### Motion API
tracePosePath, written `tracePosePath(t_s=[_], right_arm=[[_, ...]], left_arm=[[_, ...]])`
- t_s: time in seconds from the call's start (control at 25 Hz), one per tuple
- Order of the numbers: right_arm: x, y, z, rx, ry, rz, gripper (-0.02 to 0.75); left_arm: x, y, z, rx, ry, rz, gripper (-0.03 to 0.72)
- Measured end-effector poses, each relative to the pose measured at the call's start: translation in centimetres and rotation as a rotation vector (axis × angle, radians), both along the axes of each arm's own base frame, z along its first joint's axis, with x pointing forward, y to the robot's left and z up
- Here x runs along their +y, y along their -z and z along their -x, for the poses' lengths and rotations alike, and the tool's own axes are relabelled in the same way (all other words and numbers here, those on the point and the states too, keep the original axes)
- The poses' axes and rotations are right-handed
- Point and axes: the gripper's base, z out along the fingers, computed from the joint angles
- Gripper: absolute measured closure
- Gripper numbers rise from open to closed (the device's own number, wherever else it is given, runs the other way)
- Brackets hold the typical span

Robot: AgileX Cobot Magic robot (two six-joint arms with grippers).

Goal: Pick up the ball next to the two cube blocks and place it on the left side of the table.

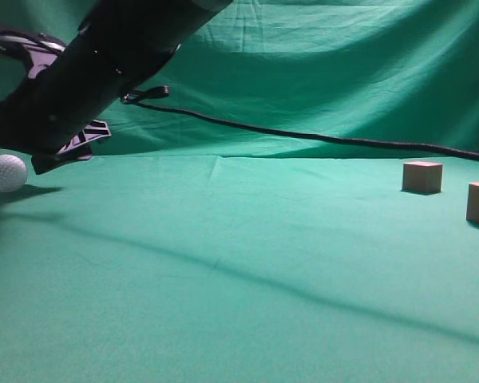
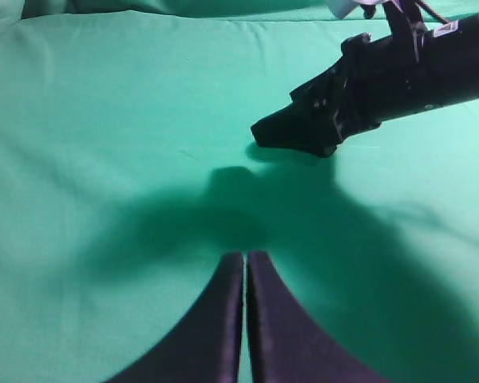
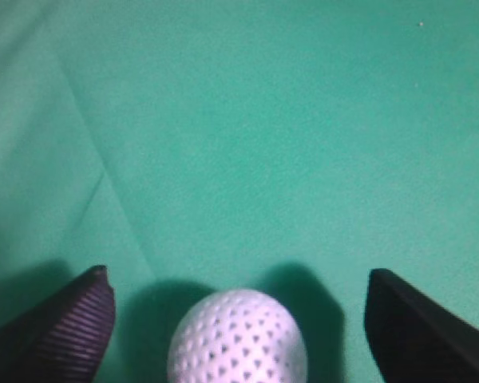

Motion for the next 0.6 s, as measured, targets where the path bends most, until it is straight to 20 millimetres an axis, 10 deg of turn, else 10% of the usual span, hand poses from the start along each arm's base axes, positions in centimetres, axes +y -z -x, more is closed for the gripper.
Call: tracePosePath(t_s=[0.16,0.4,0.6], right_arm=[[-1.7,-5.4,-1.0,-0.021,-0.015,-0.044,0.143],[-7.5,-18.3,0.8,0.026,-0.122,-0.007,0.636],[-12.8,-23.4,2.8,0.144,0.036,0.202,0.738]], left_arm=[[0.0,0.0,0.0,0.000,0.000,0.000,0.688],[0.0,0.0,0.0,0.000,0.000,0.000,0.688],[0.0,0.0,0.0,0.000,0.000,0.000,0.688]])
